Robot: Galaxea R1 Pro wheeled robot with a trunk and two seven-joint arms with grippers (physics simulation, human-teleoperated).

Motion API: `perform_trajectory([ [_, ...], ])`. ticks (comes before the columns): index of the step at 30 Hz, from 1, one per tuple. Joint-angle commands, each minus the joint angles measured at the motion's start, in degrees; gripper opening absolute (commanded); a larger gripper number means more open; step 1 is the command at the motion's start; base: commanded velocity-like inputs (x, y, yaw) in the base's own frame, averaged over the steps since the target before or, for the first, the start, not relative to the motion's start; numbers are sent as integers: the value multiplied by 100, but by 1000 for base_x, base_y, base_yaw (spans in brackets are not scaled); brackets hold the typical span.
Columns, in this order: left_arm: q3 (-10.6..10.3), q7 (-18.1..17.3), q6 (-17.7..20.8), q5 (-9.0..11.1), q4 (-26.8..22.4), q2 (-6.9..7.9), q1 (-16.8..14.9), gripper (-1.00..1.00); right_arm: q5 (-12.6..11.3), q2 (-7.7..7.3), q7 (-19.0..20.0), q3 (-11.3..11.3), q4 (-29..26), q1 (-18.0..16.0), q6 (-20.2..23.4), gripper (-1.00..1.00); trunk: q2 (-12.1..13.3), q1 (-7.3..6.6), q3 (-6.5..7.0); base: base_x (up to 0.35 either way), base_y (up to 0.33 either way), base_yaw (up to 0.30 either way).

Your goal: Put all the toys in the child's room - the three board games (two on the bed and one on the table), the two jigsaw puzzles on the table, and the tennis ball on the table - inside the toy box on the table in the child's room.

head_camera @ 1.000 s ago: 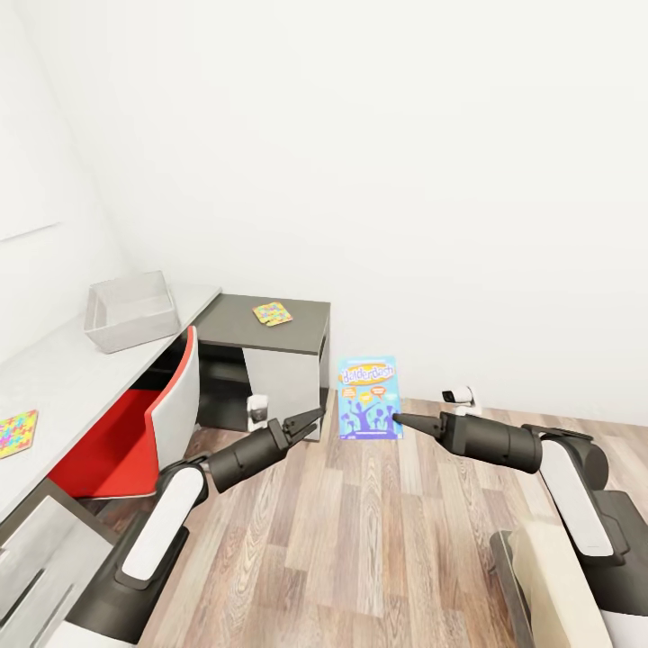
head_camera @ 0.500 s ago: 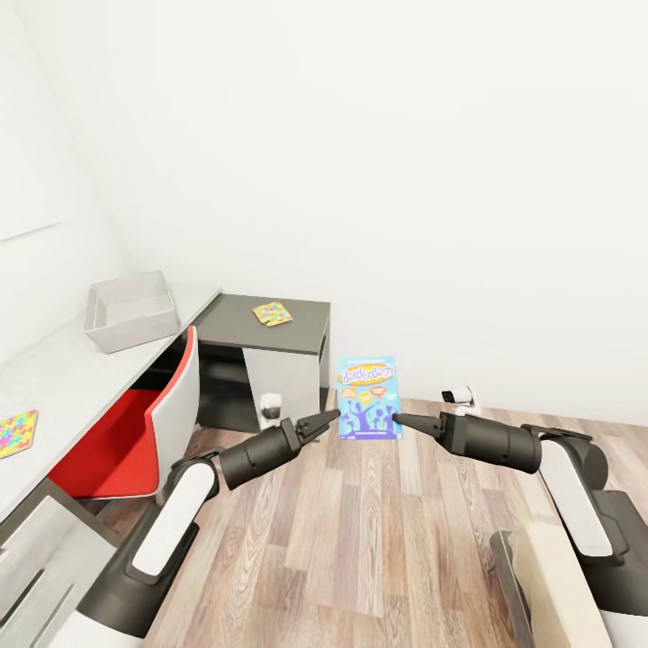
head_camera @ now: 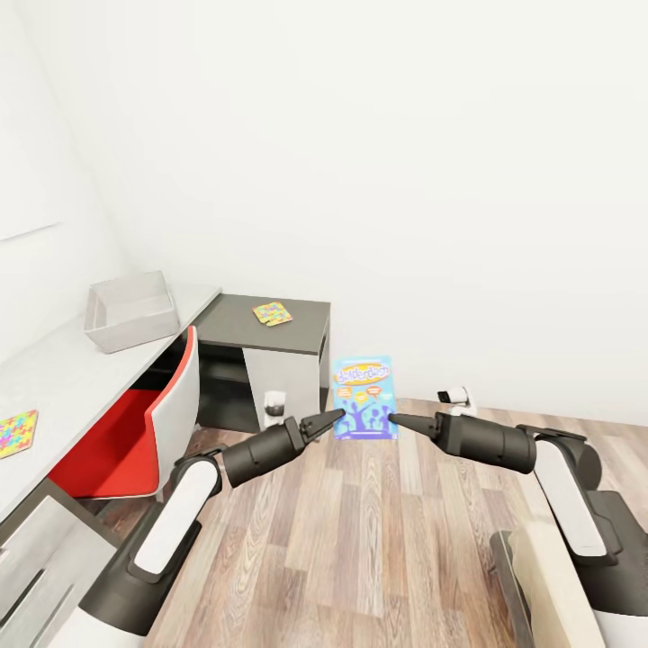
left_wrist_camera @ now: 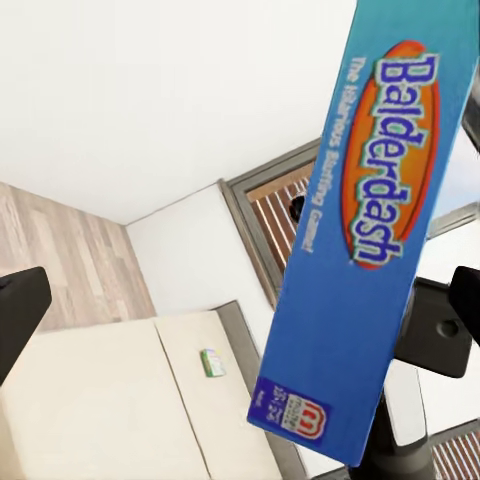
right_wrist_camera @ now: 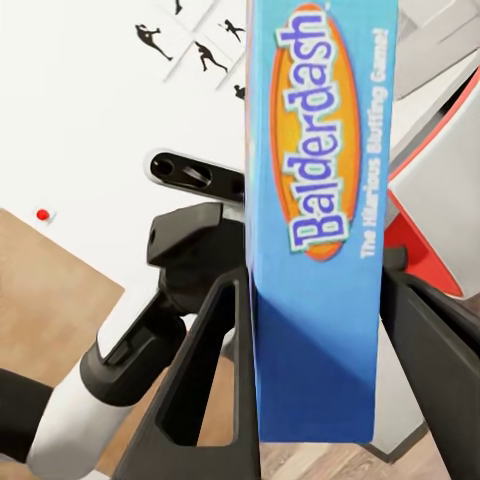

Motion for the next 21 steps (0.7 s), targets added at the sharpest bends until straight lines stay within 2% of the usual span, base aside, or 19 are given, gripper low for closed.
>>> perform_trajectory([
  [1, -5, -2, 19, 17, -28, 5, -6, 100, 19, 18, 31, 4, 0, -6, 17, -100, -11, 3, -11, 0, 0, 0],
  [14, -12, 21, 23, 22, -122, -3, -22, 100, 35, 102, 26, 51, 0, -6, 17, -100, -11, 3, -11, 0, 0, 0],
  [21, -19, 36, 21, 13, -104, -55, -102, 100, 42, 116, 26, 53, 0, -6, 17, -100, -11, 3, -11, 0, 0, 0],
])
